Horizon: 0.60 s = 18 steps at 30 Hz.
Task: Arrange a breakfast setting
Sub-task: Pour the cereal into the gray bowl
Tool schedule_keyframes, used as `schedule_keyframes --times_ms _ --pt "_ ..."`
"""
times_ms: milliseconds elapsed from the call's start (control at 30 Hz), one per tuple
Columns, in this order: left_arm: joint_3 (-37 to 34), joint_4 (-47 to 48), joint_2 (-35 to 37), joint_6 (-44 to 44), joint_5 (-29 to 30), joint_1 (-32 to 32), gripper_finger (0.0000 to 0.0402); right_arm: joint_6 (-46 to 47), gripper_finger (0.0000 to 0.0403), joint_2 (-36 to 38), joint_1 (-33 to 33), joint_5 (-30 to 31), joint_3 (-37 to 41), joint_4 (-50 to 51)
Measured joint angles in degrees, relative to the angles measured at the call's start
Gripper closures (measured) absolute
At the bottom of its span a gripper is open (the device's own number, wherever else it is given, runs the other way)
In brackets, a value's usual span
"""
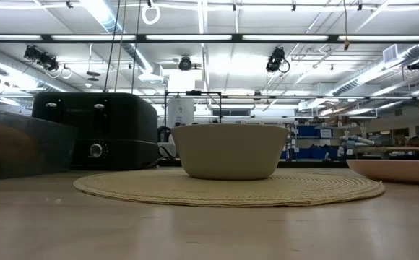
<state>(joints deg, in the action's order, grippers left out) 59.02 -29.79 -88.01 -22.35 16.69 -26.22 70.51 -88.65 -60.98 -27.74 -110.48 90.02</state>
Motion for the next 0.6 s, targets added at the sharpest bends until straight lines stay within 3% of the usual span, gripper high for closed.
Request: schedule_keyframes --times_ms 167,367,600 --pt "0.00 -5.88 -4.27 -2.91 1.52 0.00 0.0143 2.00 0.0152 0.23 -3.01 7.61 1.83 0.00" --pt "0.00 -7.00 -5.75 -5.53 1.91 -0.37 0.0143 6.98 0.0157 0.12 -4.05 5.11 8.17 0.07" --pt "0.00 -7.47 -5.74 -5.66 1.97 -0.79 0.0143 14.28 0.0158 0.10 -3.79 5.11 9.12 -1.94"
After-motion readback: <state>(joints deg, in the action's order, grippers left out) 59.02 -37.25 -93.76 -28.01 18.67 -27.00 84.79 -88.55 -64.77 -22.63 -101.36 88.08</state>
